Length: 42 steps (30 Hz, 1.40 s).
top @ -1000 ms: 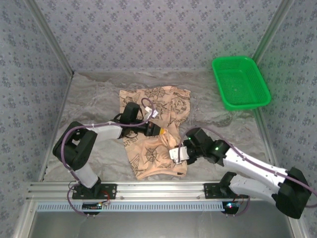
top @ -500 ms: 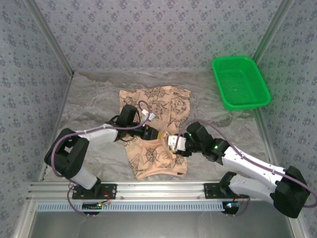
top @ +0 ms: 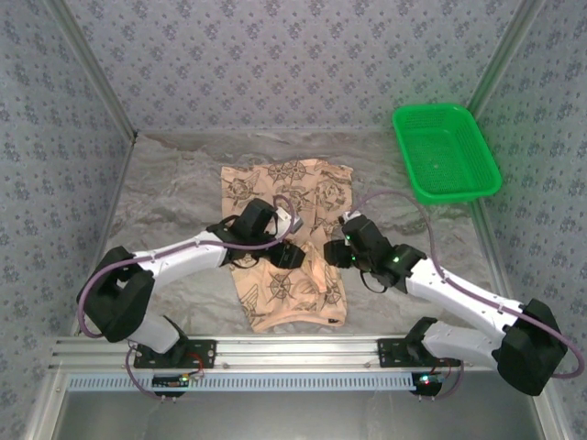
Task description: Fold the inside-out t-shirt
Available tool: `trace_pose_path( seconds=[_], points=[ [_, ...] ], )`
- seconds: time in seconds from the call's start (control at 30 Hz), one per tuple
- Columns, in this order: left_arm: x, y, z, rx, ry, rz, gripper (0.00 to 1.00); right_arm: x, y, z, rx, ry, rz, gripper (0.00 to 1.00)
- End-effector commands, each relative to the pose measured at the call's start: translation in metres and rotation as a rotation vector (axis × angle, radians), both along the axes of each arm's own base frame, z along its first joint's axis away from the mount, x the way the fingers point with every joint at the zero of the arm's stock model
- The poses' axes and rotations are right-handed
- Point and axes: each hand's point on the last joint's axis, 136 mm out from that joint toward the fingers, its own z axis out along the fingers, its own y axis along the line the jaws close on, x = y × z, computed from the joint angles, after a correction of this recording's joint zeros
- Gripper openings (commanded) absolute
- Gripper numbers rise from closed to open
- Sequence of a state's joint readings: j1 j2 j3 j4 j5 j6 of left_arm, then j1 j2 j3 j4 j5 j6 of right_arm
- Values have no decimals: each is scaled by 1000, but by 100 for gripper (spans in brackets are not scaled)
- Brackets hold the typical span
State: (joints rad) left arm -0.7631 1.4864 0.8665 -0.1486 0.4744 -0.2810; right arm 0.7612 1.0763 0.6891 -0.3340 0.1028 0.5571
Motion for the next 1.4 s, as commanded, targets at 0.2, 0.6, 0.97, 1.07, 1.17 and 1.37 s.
trace_pose_path(
  seconds=[0.2,0.6,0.97,1.07,1.17,1.37],
  points=[
    [11,-9,16,94,-166,-30,45,0,-8,-6,16,53,-91,48],
    [25,-17,5,330,-396,-162,45,13,-19,-6,25,40,-141,50],
    [12,-21,-10,388,-440,-289,37,16,-29,-7,30,42,-162,50],
    [15,-18,-12,409,-465,-286,30,16,-29,-7,34,45,-161,50],
    [18,-18,-13,415,-485,-290,13,16,-29,-8,34,46,-164,50],
    [13,-22,2,375,-476,-309,0,10,-12,-8,43,45,-57,49]
  ],
)
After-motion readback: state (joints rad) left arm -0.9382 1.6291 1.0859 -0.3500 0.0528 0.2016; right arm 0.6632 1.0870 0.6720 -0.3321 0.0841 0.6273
